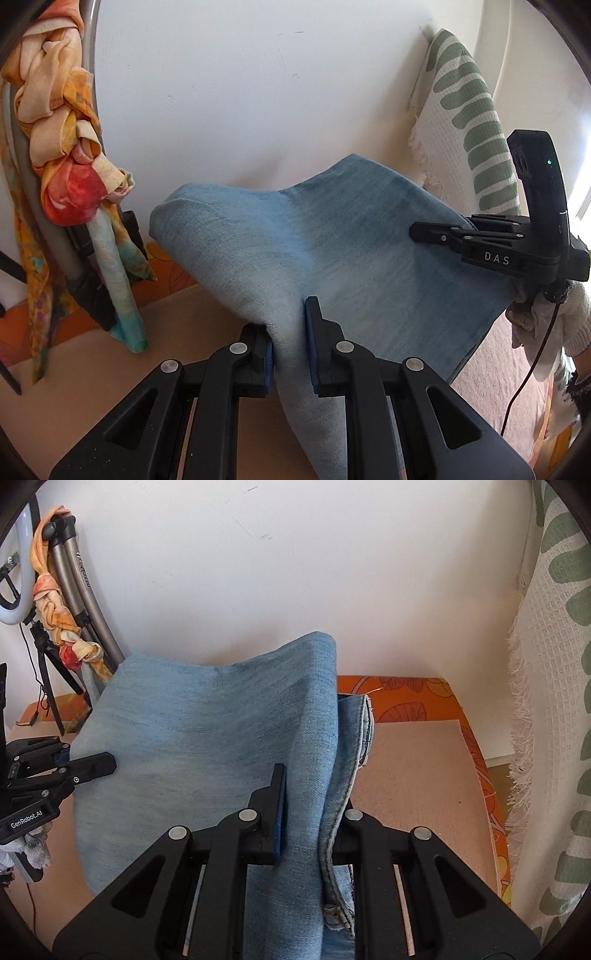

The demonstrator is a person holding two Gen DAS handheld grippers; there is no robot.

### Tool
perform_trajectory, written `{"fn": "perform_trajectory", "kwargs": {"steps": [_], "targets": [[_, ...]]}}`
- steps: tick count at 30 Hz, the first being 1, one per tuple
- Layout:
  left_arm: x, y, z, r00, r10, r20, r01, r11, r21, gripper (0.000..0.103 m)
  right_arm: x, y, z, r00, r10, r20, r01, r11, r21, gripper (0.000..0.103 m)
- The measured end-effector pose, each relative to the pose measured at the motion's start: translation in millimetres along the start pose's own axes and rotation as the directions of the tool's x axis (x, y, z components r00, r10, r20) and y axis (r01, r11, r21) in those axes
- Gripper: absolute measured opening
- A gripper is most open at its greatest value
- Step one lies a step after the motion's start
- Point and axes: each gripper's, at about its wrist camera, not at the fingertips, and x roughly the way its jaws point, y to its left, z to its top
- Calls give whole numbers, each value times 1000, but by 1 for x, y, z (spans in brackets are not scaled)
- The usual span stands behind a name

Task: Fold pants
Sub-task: 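Lower the fold onto the stack and open both grippers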

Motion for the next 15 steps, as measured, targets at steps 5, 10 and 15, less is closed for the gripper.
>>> {"fn": "perform_trajectory", "kwargs": {"steps": [5, 10, 15], "targets": [[4, -5, -3, 995, 89, -43, -86, 994, 62, 31, 9, -4, -5, 990, -133, -42, 133, 991, 0, 46], [-16, -6, -9, 992, 130, -7, -129, 988, 81, 41, -6, -9, -15, 986, -167, -30, 168, 985, 49, 62], [-49, -14, -13, 992, 121, 41, -124, 988, 91, 45, -35, -7, -26, 987, -162, 2, 161, 982, 99, 66]]}}
